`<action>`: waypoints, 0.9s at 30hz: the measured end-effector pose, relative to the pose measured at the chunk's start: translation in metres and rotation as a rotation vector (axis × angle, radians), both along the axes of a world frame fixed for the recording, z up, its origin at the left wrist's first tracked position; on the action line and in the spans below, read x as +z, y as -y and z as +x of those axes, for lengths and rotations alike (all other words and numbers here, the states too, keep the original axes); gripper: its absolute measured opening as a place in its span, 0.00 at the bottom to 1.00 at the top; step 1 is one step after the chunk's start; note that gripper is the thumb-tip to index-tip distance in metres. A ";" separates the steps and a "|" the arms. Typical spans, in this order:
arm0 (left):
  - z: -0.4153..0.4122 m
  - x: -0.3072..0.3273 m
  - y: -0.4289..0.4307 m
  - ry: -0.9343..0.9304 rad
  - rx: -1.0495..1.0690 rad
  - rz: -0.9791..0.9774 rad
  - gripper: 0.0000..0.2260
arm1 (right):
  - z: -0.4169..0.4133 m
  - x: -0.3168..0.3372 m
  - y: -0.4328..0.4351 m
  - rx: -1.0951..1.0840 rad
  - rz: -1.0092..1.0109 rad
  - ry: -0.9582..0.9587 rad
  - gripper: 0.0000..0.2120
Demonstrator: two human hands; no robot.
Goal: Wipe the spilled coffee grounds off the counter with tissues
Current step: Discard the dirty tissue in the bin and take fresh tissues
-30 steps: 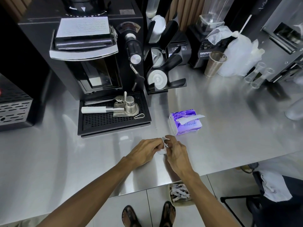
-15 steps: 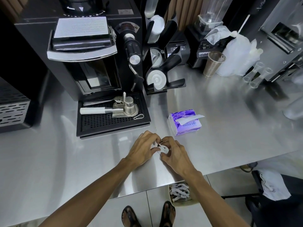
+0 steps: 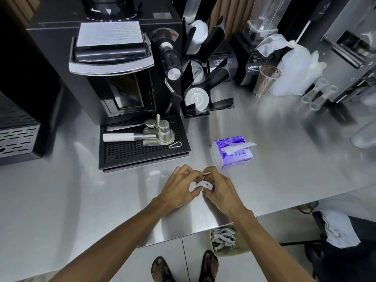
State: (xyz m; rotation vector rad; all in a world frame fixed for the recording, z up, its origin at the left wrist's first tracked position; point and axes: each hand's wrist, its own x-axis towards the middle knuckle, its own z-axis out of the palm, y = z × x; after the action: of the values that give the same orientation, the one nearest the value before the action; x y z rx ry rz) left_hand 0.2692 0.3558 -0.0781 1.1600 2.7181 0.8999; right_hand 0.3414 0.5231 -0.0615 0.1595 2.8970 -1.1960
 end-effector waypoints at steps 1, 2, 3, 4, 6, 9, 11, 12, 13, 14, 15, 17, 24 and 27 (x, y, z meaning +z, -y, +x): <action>-0.001 0.000 0.000 -0.013 -0.023 -0.013 0.16 | 0.000 0.000 0.000 -0.001 0.008 -0.005 0.26; -0.003 0.000 0.000 -0.028 -0.041 -0.027 0.18 | 0.000 -0.001 0.000 -0.007 0.021 -0.010 0.26; -0.005 0.001 0.000 -0.039 -0.053 -0.044 0.19 | 0.001 -0.002 0.001 -0.018 0.038 -0.014 0.26; -0.006 0.001 0.000 -0.048 -0.061 -0.057 0.20 | 0.001 -0.002 0.001 -0.030 0.055 -0.016 0.26; -0.009 0.000 0.000 -0.065 -0.080 -0.058 0.20 | 0.002 -0.002 0.001 -0.047 0.081 -0.024 0.26; -0.009 0.002 -0.001 -0.082 -0.081 -0.056 0.19 | 0.003 -0.004 0.001 -0.057 0.102 -0.031 0.27; -0.008 0.005 -0.001 -0.094 -0.071 -0.038 0.18 | 0.003 -0.004 0.002 -0.059 0.104 -0.034 0.28; -0.007 0.006 -0.002 -0.097 -0.068 -0.028 0.18 | 0.003 -0.004 0.003 -0.059 0.104 -0.036 0.29; -0.006 0.007 -0.002 -0.094 -0.067 -0.021 0.18 | 0.003 -0.004 0.004 -0.058 0.103 -0.040 0.30; -0.006 0.007 -0.002 -0.089 -0.069 -0.020 0.19 | 0.003 -0.003 0.004 -0.056 0.102 -0.043 0.31; -0.005 0.006 -0.002 -0.081 -0.071 -0.026 0.19 | 0.003 -0.002 0.005 -0.056 0.102 -0.050 0.31; -0.004 0.005 -0.002 -0.065 -0.067 -0.031 0.19 | 0.004 -0.002 0.005 -0.061 0.101 -0.063 0.30; 0.002 0.006 -0.004 0.014 -0.037 -0.025 0.16 | 0.006 0.000 0.012 -0.082 0.141 -0.078 0.28; 0.008 0.011 -0.004 0.054 0.011 0.013 0.12 | 0.006 0.003 0.013 -0.062 0.116 -0.081 0.25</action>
State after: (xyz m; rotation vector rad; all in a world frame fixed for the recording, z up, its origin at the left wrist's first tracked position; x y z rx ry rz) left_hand 0.2777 0.3594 -0.0671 1.1073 2.6828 0.9381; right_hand 0.3471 0.5102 -0.0580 0.2079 3.0552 -1.0667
